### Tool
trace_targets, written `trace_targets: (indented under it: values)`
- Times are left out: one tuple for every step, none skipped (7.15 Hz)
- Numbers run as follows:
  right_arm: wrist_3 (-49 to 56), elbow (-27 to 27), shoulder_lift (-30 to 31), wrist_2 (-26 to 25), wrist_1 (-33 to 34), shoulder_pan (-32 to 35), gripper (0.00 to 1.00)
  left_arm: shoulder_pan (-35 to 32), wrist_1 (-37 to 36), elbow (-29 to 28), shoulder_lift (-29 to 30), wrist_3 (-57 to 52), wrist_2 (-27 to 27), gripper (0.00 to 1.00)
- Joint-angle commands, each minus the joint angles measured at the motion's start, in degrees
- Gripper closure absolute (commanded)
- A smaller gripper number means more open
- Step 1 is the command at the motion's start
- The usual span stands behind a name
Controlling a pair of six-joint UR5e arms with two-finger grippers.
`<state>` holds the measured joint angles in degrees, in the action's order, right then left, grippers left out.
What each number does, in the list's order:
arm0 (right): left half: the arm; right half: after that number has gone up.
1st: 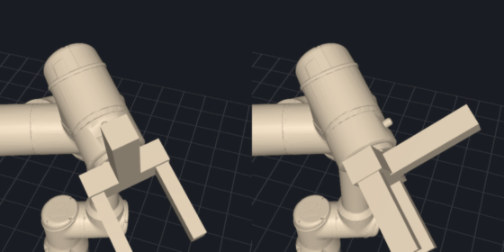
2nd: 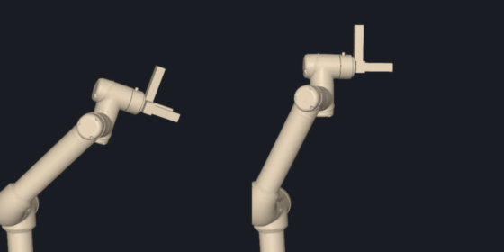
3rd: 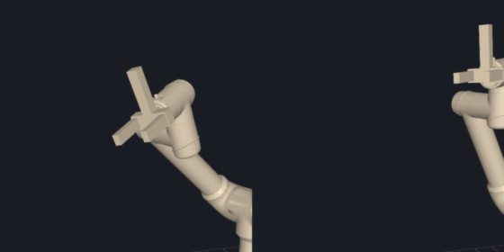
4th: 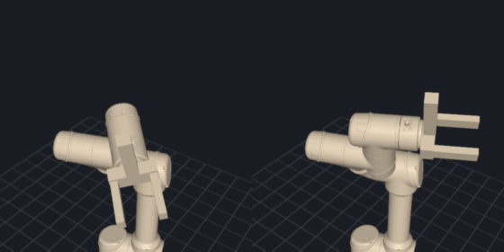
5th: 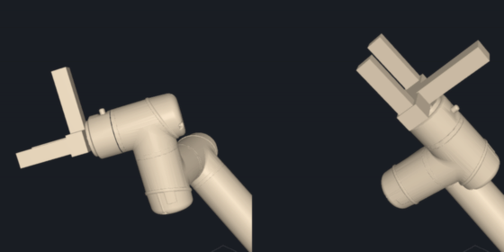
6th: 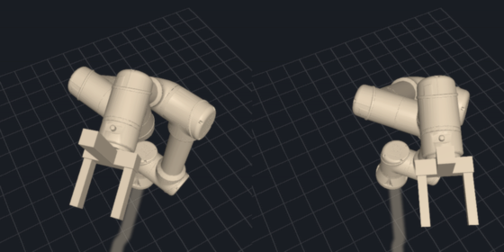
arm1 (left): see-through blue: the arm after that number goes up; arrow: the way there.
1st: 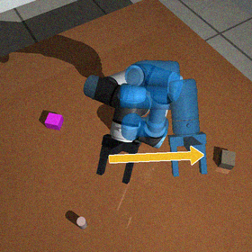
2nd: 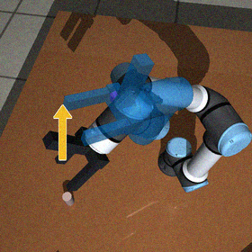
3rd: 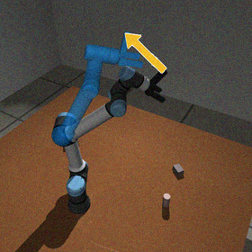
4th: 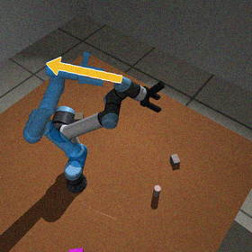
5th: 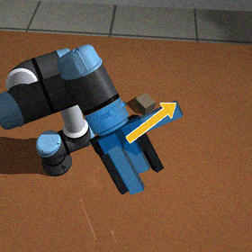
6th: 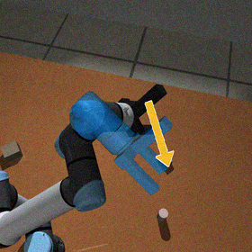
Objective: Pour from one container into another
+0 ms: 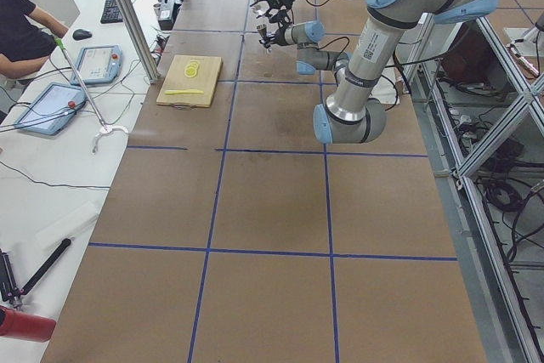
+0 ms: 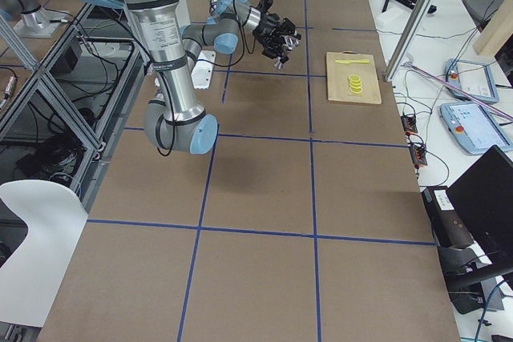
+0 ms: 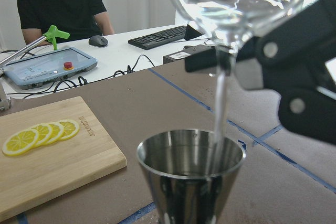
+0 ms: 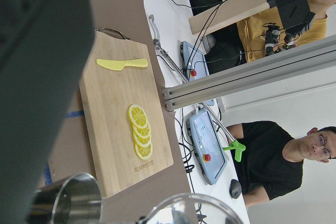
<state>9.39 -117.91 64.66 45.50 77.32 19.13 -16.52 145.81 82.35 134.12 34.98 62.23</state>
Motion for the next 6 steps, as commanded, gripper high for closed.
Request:
trace_targets:
  values:
    - [0.01,0.22,-0.06,-1.81,1.08,-0.05,1.0,0.0,0.0,0.0,0.0,0.0,0.0,1.0]
    - [0.01,0.31,-0.15,-3.29,2.56,-0.05,1.0,0.0,0.0,0.0,0.0,0.0,0.0,1.0]
    - [0.01,0.57,-1.02,-3.66,3.44,-0.05,1.0,0.0,0.0,0.0,0.0,0.0,0.0,1.0]
    - [0.01,0.92,-1.46,-4.36,4.06,-0.05,1.0,0.0,0.0,0.0,0.0,0.0,0.0,1.0]
    - [0.01,1.01,-1.64,-4.45,4.07,-0.05,1.0,0.0,0.0,0.0,0.0,0.0,0.0,1.0]
    - [0.01,1.1,-1.64,-4.62,4.07,-0.05,1.0,0.0,0.0,0.0,0.0,0.0,0.0,1.0]
